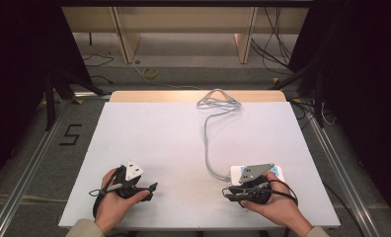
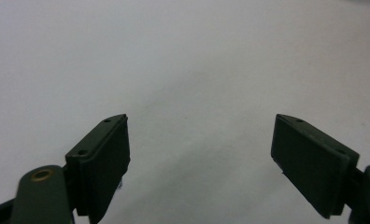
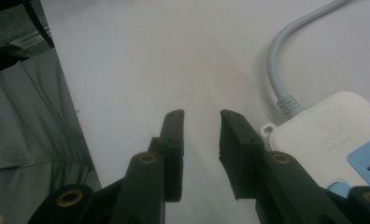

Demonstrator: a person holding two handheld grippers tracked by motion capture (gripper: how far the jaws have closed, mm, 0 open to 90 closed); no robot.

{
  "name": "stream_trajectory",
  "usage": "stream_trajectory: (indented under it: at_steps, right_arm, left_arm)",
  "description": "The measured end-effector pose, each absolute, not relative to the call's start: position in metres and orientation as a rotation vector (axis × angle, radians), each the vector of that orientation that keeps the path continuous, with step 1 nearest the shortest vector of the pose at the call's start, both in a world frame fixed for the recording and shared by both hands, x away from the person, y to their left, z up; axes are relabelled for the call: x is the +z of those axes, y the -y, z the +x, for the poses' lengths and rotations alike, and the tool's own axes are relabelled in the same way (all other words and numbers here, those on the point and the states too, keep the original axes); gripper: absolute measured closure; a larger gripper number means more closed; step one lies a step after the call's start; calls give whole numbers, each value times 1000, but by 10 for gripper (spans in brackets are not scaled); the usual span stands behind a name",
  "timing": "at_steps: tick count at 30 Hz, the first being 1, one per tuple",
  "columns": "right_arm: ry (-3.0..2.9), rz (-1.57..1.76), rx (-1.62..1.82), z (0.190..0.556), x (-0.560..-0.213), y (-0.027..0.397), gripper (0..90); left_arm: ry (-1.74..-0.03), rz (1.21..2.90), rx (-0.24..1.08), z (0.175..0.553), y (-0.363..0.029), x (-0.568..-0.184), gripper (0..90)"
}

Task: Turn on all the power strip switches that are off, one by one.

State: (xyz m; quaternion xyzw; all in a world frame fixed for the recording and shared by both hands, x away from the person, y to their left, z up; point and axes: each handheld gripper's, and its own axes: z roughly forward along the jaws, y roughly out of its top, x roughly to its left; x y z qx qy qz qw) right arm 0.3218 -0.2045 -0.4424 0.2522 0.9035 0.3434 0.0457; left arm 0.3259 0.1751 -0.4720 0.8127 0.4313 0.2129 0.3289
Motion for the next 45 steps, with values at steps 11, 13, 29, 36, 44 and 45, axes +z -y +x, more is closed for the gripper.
stream_trajectory:
  at_steps: [11, 13, 29, 36, 44, 45]
  right_arm:
    - [-2733, 790, 1001, 324, -434, 206, 810]
    - [-2731, 788, 990, 325, -432, 207, 847]
    - [-2692, 861, 938, 334, -424, 216, 900]
    - [-2677, 880, 925, 341, -421, 220, 900]
    - [-2672, 899, 906, 345, -419, 221, 900]
    - [-2671, 904, 903, 346, -419, 222, 900]
  left_arm:
    - [-1129, 2133, 571, 326, -177, -472, 192]
    - [-1129, 2131, 573, 326, -178, -472, 191]
    - [-1133, 2127, 583, 326, -179, -472, 189]
    - [-1136, 2124, 586, 326, -179, -473, 188]
    - [-1135, 2123, 593, 326, -179, -473, 188]
    - [-1135, 2123, 593, 326, -179, -473, 188]
